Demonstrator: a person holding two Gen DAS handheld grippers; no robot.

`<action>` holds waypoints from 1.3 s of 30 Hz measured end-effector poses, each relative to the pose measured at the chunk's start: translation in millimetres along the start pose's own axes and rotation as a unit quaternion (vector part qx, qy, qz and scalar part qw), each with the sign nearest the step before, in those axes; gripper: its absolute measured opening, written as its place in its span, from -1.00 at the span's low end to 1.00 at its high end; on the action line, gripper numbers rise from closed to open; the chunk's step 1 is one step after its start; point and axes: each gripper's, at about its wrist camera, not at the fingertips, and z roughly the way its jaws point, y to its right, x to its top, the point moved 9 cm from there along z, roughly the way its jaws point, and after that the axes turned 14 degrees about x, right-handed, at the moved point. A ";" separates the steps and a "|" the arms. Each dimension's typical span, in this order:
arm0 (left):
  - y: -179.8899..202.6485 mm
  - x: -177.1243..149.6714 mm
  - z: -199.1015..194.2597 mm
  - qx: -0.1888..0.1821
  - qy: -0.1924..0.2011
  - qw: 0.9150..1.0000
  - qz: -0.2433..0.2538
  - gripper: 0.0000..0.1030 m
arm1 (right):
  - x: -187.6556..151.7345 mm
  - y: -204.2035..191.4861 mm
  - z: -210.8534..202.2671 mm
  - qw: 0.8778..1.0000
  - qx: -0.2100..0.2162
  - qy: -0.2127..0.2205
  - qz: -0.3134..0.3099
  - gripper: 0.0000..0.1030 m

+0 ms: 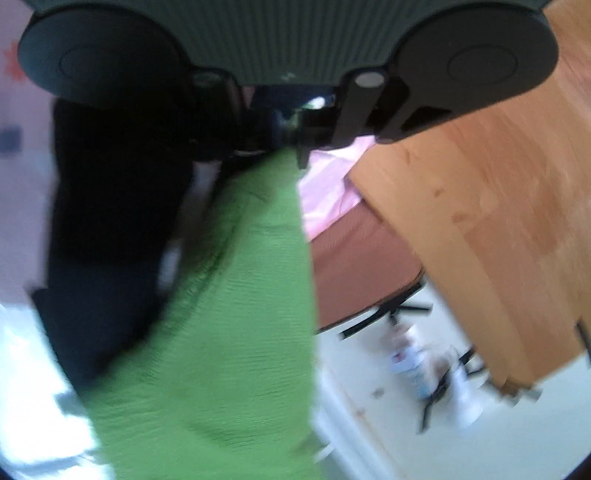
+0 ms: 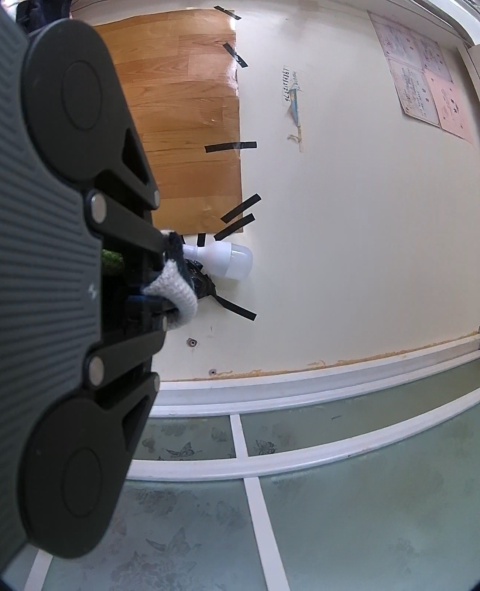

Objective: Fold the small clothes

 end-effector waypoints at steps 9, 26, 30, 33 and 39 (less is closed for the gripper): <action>-218.5 70.5 -95.7 0.161 0.086 0.950 -0.252 -0.88 | 16.8 -3.9 -22.4 1.000 0.005 0.028 -0.001 -0.88; -379.9 134.3 -298.2 0.317 0.149 0.873 -0.341 -0.88 | 46.8 -74.7 -55.3 0.986 0.155 0.056 0.024 -0.88; -379.3 105.0 -258.6 0.326 0.078 0.882 -0.330 -0.88 | 14.0 -71.9 -27.3 0.985 0.166 0.011 0.047 -0.88; -373.0 61.9 -195.0 0.322 -0.005 0.887 -0.331 -0.88 | -28.8 -66.7 6.8 0.982 0.171 -0.044 0.075 -0.88; -315.3 -88.3 -4.0 0.301 -0.225 0.884 -0.276 -0.71 | -202.6 -32.8 136.4 0.961 0.110 -0.211 0.144 -0.81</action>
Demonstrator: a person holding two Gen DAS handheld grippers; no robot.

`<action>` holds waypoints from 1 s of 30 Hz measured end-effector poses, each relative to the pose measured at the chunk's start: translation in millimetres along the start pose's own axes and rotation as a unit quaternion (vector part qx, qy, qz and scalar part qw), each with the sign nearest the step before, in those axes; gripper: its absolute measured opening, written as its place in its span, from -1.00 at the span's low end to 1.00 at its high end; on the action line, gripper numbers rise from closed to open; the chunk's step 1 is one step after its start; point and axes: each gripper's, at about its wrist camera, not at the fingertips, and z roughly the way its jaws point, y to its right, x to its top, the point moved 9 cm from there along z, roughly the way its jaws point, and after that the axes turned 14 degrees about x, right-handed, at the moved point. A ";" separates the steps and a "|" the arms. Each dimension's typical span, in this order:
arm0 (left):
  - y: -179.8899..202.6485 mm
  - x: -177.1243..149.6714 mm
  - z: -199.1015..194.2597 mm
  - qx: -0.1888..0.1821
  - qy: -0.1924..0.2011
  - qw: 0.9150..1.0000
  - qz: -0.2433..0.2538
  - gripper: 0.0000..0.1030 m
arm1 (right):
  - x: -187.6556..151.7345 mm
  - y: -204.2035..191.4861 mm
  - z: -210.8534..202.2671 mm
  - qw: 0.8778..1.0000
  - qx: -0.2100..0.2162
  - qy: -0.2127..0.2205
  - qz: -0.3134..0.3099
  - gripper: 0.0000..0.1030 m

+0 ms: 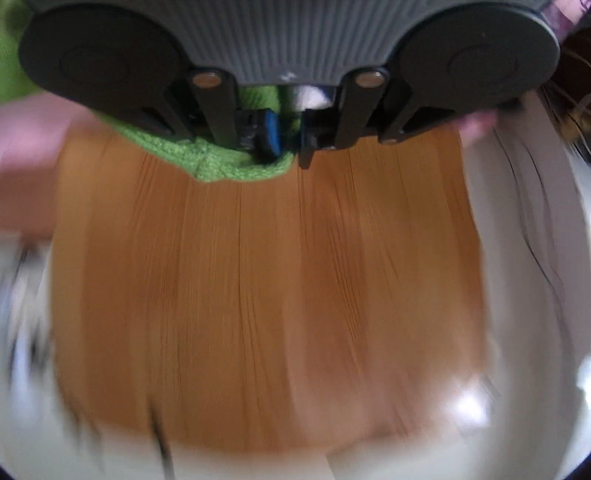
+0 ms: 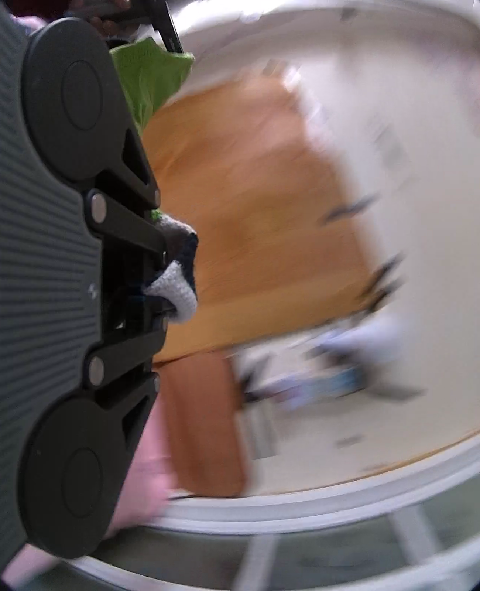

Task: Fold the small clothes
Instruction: 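Lay the sweater flat on the bed with both grippers and release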

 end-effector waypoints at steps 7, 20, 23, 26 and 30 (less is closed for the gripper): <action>9.7 -108.4 51.5 0.012 -0.112 0.993 0.027 -0.78 | -119.2 65.4 86.1 0.981 -0.070 -0.181 -0.028 -0.72; 74.9 -114.3 27.2 -0.160 -0.186 0.965 0.092 -0.53 | -175.1 -40.5 115.0 0.933 0.147 -0.324 -0.043 -0.41; 113.3 -103.3 68.8 -0.141 -0.174 0.969 0.102 -0.53 | -164.9 -21.9 167.2 0.938 0.116 -0.318 -0.076 -0.49; 125.5 -60.4 113.0 -0.091 -0.163 0.981 0.041 -0.55 | -115.3 10.5 231.0 0.968 0.037 -0.230 -0.097 -0.56; 94.1 -26.4 99.5 -0.121 -0.148 0.980 -0.049 -0.44 | -66.7 46.8 228.0 0.986 -0.010 -0.164 -0.005 -0.45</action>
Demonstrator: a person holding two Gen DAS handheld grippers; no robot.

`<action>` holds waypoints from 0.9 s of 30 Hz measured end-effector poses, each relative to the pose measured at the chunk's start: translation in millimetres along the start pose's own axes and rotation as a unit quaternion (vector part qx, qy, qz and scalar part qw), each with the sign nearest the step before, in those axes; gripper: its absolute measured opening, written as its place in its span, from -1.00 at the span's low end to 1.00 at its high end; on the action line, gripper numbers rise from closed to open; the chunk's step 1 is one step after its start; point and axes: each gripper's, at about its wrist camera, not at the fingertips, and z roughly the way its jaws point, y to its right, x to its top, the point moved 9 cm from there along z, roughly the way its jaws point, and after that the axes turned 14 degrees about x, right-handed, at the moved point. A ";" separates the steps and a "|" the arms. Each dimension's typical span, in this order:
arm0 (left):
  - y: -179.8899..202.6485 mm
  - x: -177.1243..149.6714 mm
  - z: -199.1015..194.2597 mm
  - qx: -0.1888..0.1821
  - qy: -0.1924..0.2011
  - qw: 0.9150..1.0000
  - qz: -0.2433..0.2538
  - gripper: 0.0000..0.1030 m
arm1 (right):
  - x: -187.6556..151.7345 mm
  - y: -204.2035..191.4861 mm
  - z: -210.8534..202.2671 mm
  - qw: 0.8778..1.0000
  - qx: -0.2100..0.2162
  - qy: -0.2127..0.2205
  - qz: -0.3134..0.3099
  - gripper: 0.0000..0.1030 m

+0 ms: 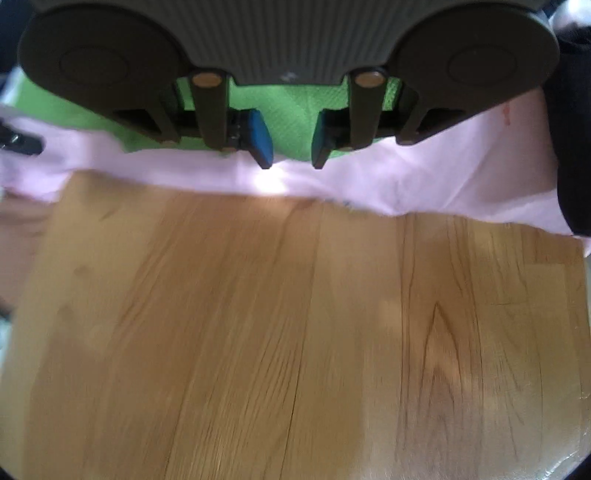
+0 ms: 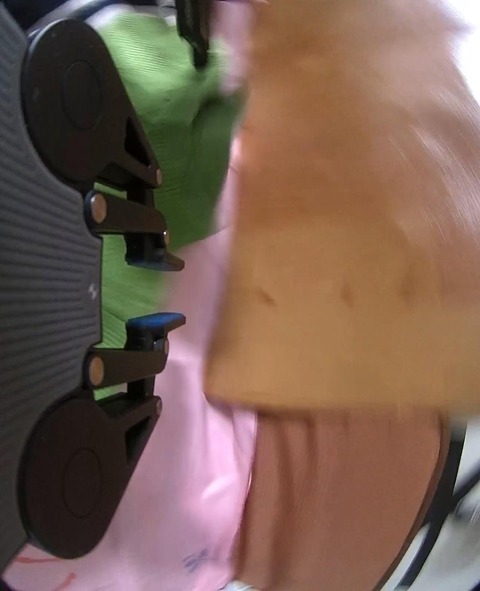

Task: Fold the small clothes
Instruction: 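Lay the sweater flat on the bed with both grippers and release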

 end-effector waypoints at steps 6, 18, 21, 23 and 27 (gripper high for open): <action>-34.2 -55.8 -59.7 0.011 0.031 0.998 0.056 -0.15 | -53.0 15.9 -91.3 1.000 -0.012 0.007 -0.023 -0.22; -46.1 -175.0 -113.3 -0.024 -0.008 0.997 0.071 0.06 | -167.1 9.8 -146.3 0.994 0.013 -0.003 0.108 -0.34; -53.3 -179.0 -123.4 -0.019 -0.008 0.998 0.059 0.06 | -157.5 5.9 -144.6 0.996 0.001 -0.009 0.091 -0.90; -61.2 -178.8 -132.7 -0.021 -0.001 0.998 0.052 0.07 | -141.5 14.4 -159.6 0.998 -0.037 0.000 0.042 -0.91; -85.6 -176.6 -147.4 -0.007 0.011 0.999 0.048 0.13 | -94.6 81.0 -205.1 0.957 -0.271 0.037 -0.092 -0.90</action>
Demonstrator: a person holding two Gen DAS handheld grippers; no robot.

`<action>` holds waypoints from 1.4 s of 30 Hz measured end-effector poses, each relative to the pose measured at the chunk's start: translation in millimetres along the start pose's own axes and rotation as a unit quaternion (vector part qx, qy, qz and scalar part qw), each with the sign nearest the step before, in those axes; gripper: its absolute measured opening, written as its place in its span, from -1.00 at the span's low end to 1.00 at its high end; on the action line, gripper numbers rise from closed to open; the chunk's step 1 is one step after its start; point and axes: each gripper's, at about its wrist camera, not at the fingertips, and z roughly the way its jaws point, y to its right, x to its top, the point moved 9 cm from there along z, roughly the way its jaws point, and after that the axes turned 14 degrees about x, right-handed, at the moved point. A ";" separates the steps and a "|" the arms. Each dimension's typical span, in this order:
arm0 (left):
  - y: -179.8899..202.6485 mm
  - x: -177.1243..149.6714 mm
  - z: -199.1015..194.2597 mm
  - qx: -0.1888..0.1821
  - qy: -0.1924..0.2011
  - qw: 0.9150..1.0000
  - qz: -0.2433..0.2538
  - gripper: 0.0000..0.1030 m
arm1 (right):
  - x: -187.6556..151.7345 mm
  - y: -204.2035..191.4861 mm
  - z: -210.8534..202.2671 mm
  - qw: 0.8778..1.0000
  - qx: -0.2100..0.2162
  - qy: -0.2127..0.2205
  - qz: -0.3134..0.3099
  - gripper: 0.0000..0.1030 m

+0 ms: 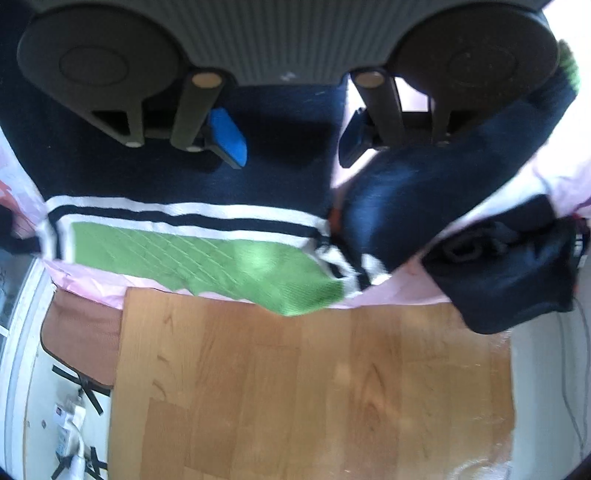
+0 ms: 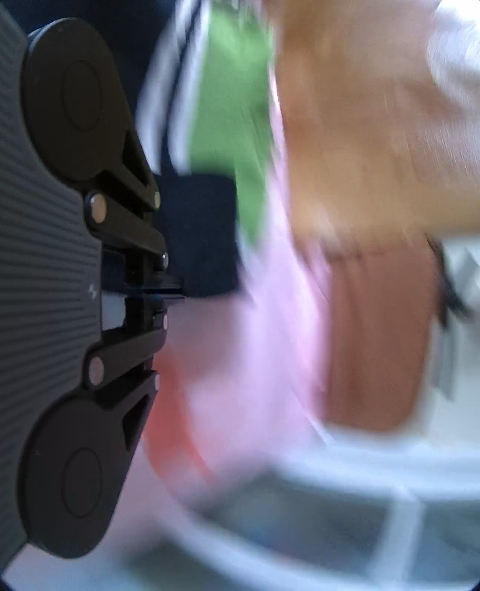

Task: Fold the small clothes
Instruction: 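Lay the sweater flat on the bed with both grippers and release, then grasp the sweater's sleeve cuff with the right gripper and lift it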

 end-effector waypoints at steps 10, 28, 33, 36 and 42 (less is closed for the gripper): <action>-50.1 -27.8 -12.1 0.042 -0.048 0.998 -0.027 0.44 | 1.0 32.7 24.1 0.993 0.048 -0.009 0.104 -0.67; -20.6 -57.2 -38.7 0.024 -0.095 0.995 0.000 -0.62 | 40.6 -120.0 140.4 0.955 0.283 -0.082 0.043 -0.81; -12.5 -51.7 -37.7 0.033 -0.109 0.993 -0.008 -0.75 | 77.0 -95.9 127.9 0.966 0.249 -0.011 0.068 -0.82; -8.9 -52.0 -35.2 0.033 -0.112 0.993 -0.029 -0.73 | 95.0 -90.8 136.0 0.968 0.237 0.003 0.080 -0.82; -10.0 -53.8 -41.0 0.027 -0.100 0.994 -0.018 -0.46 | 58.2 -108.0 164.0 0.979 0.188 -0.057 0.050 -0.60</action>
